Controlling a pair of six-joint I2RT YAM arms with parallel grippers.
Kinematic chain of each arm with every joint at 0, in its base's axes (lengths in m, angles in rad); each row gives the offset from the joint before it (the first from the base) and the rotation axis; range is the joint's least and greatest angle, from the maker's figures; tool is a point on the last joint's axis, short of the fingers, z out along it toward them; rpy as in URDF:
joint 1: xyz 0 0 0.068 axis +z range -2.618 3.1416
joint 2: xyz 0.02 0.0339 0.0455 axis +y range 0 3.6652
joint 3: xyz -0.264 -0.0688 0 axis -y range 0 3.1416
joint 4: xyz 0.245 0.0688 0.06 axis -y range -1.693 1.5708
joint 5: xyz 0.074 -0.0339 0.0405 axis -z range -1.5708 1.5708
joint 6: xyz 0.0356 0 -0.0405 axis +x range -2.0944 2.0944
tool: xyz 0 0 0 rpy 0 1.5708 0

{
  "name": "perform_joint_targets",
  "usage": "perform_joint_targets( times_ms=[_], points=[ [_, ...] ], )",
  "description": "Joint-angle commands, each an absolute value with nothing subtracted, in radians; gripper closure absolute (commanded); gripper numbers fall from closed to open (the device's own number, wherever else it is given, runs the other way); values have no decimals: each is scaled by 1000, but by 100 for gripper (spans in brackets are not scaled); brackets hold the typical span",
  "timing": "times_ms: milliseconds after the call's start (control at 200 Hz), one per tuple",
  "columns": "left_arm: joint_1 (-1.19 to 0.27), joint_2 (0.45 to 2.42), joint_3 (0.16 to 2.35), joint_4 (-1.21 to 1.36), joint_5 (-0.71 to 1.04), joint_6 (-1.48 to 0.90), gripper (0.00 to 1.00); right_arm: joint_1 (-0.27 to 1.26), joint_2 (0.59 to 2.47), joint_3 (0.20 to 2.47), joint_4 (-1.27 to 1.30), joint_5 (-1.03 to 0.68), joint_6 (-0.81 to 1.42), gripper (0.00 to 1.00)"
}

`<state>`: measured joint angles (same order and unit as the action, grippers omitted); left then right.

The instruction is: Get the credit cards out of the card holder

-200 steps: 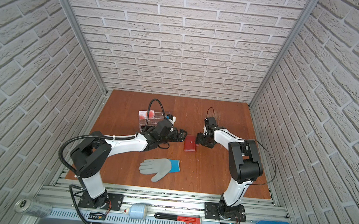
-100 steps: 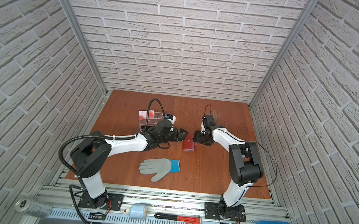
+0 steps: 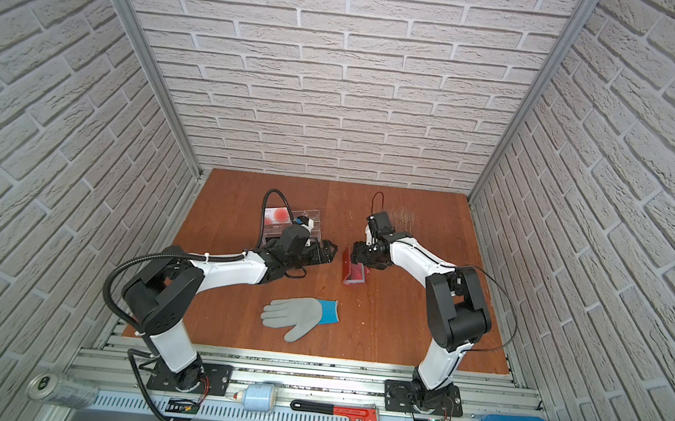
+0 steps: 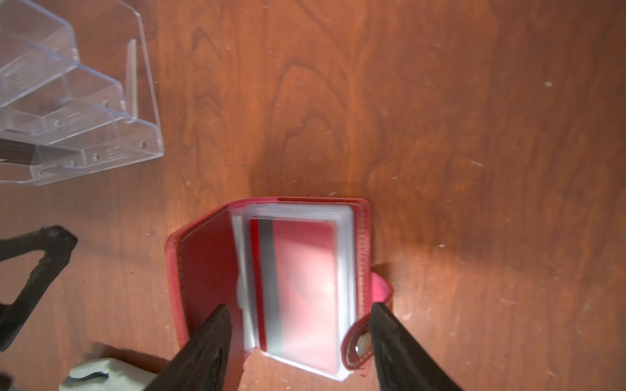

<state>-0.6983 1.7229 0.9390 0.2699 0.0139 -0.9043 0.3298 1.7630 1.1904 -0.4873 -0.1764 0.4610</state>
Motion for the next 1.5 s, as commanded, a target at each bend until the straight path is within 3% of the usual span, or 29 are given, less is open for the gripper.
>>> perform_joint_targets(
  times_ms=[0,470,835,1130,1495],
  points=[
    [-669,1672,905,347,40,-941,2,370,1792,1226,-477,-165,481,33],
    [-586,1636,841,418,113,-1037,2,474,1917,1269,-472,-105,503,34],
    [-561,1664,838,548,198,-1196,2,492,1894,1253,-492,-8,499,34],
    [-563,1777,919,680,299,-1429,2,486,1850,1235,-502,9,489,34],
    [-575,1883,948,800,297,-1623,2,469,1848,1193,-466,-32,502,34]
  ],
)
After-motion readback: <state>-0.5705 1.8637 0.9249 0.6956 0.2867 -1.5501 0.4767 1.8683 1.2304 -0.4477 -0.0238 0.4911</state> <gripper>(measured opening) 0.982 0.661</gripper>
